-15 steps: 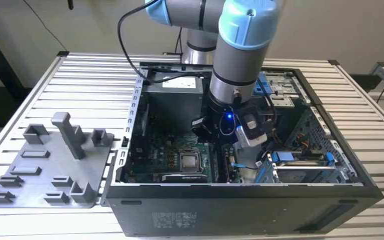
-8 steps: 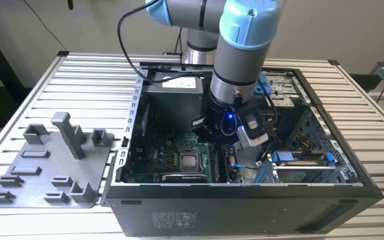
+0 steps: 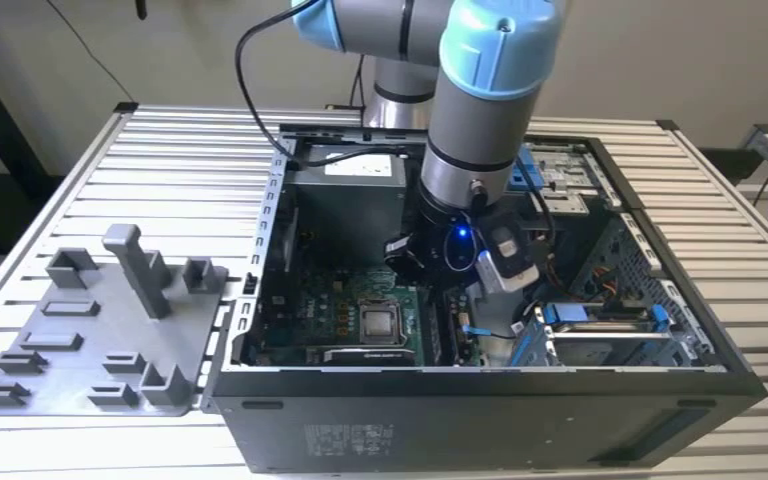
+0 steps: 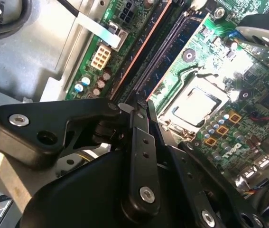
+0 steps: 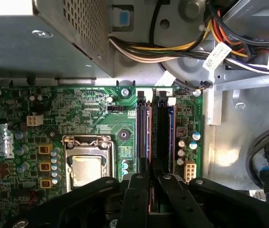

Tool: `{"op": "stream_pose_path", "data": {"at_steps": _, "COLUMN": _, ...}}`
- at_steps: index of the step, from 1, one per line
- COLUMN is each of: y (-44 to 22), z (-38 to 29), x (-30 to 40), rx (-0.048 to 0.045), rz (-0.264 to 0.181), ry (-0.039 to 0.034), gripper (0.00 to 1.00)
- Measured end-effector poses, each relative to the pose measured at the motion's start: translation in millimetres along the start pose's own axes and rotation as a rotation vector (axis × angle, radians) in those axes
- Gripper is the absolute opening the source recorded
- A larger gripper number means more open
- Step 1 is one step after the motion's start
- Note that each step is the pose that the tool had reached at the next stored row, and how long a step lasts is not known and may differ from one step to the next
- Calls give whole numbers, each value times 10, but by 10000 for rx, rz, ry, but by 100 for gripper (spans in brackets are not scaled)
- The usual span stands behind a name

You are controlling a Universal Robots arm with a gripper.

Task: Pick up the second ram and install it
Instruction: 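Insert the second ram into the second slot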

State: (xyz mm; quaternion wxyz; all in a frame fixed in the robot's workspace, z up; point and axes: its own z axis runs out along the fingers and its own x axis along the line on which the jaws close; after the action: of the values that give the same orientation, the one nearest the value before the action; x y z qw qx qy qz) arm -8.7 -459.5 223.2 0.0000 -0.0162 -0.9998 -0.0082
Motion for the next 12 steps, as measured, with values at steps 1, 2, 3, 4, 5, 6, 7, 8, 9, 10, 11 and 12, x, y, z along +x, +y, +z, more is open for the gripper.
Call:
{"op": "stream_pose_path", "data": {"at_steps": 1, "y": 0, "z": 0, "x": 0, "rx": 0, "rz": -25, "ry": -7, "gripper": 14}}
{"op": "stream_pose_path", "data": {"at_steps": 2, "y": 0, "z": 0, "x": 0, "rx": 1, "rz": -39, "ry": -11, "gripper": 14}}
{"op": "stream_pose_path", "data": {"at_steps": 3, "y": 1, "z": -1, "x": 0, "rx": 2, "rz": -42, "ry": -12, "gripper": 14}}
{"op": "stream_pose_path", "data": {"at_steps": 4, "y": 3, "z": -1, "x": 0, "rx": 1, "rz": -42, "ry": -12, "gripper": 14}}
{"op": "stream_pose_path", "data": {"at_steps": 5, "y": 4, "z": -1, "x": 0, "rx": 1, "rz": -43, "ry": -13, "gripper": 14}}
{"op": "stream_pose_path", "data": {"at_steps": 6, "y": 5, "z": 0, "x": 0, "rx": 0, "rz": -43, "ry": -12, "gripper": 14}}
{"op": "stream_pose_path", "data": {"at_steps": 7, "y": 6, "z": 0, "x": 0, "rx": 0, "rz": -42, "ry": -13, "gripper": 14}}
{"op": "stream_pose_path", "data": {"at_steps": 8, "y": 6, "z": 1, "x": 1, "rx": 2, "rz": -42, "ry": -12, "gripper": 14}}
{"op": "stream_pose_path", "data": {"at_steps": 9, "y": 6, "z": 3, "x": 1, "rx": 2, "rz": -42, "ry": -13, "gripper": 14}}
{"op": "stream_pose_path", "data": {"at_steps": 10, "y": 6, "z": 6, "x": 1, "rx": 1, "rz": -42, "ry": -12, "gripper": 14}}
{"op": "stream_pose_path", "data": {"at_steps": 11, "y": 6, "z": 9, "x": 0, "rx": 1, "rz": -42, "ry": -12, "gripper": 14}}
{"op": "stream_pose_path", "data": {"at_steps": 12, "y": 6, "z": 10, "x": 0, "rx": 2, "rz": -42, "ry": -12, "gripper": 14}}
